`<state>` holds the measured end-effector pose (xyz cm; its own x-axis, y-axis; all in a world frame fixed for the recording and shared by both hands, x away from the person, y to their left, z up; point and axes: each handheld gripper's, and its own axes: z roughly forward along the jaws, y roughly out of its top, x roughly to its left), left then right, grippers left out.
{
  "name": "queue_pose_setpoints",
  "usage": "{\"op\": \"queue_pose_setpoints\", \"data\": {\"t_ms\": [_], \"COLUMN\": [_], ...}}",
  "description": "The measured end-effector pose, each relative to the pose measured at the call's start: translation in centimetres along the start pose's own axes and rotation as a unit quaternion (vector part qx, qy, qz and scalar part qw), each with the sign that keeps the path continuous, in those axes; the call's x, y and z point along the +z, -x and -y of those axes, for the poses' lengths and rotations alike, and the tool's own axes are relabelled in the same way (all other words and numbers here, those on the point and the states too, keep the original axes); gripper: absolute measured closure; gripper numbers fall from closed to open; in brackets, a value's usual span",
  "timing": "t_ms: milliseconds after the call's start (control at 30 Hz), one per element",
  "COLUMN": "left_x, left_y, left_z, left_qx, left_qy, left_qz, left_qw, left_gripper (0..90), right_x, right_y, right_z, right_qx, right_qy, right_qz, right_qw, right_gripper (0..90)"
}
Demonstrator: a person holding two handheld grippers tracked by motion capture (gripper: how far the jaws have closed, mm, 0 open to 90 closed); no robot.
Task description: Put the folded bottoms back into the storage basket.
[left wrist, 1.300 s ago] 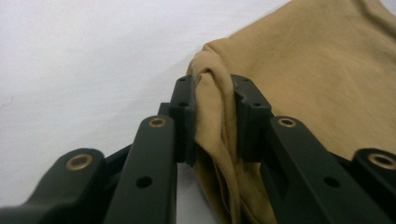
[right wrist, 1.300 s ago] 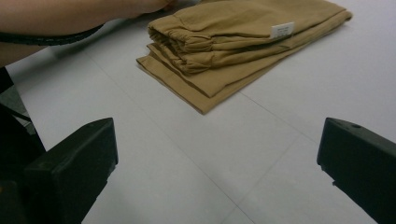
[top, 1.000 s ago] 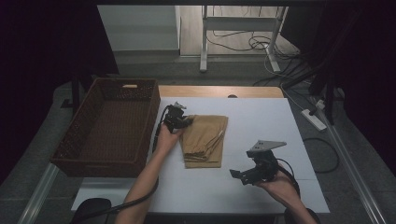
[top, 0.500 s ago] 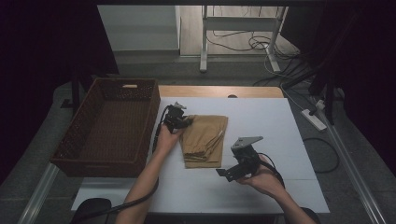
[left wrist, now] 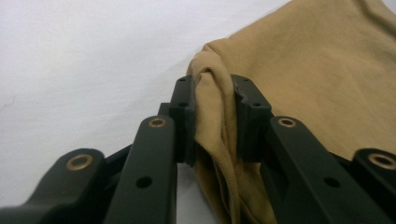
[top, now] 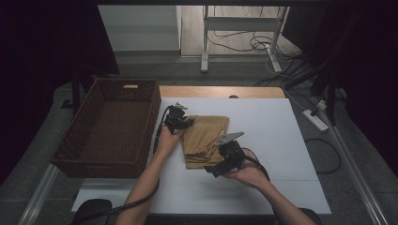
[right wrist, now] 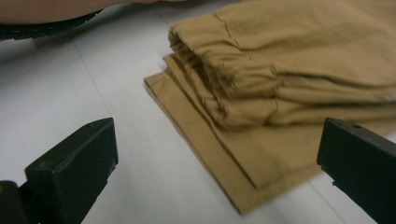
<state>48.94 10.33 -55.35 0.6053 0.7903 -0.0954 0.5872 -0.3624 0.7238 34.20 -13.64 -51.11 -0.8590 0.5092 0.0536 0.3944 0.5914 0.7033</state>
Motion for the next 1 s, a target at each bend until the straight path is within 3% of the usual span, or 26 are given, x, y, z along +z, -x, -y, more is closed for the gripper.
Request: {"op": "queue_pose_setpoints", "data": {"t_ms": [600, 867, 1000], "left_x": [0.0, 0.0, 0.0], "left_y": [0.0, 0.1, 0.1], "left_z": [0.0, 0.0, 0.0], "left_qx": [0.001, 0.002, 0.004], "left_qy": [0.0, 0.001, 0.001], "left_qz": [-0.001, -0.002, -0.004], "left_qw": [1.0, 1.0, 1.0], "left_gripper": [72.7, 72.7, 72.7], "right_x": [5.3, 7.8, 8.3], "right_y": [-1.6, -2.0, -2.1], "right_z": [-4.1, -4.0, -3.5], "right_qx": [-0.051, -0.071, -0.077], "right_qy": [-0.011, -0.053, -0.052], "right_qz": [-0.02, -0.013, -0.009], "right_qw": [0.9985, 0.996, 0.9956], "right_gripper": [0.1, 0.0, 0.1]}}
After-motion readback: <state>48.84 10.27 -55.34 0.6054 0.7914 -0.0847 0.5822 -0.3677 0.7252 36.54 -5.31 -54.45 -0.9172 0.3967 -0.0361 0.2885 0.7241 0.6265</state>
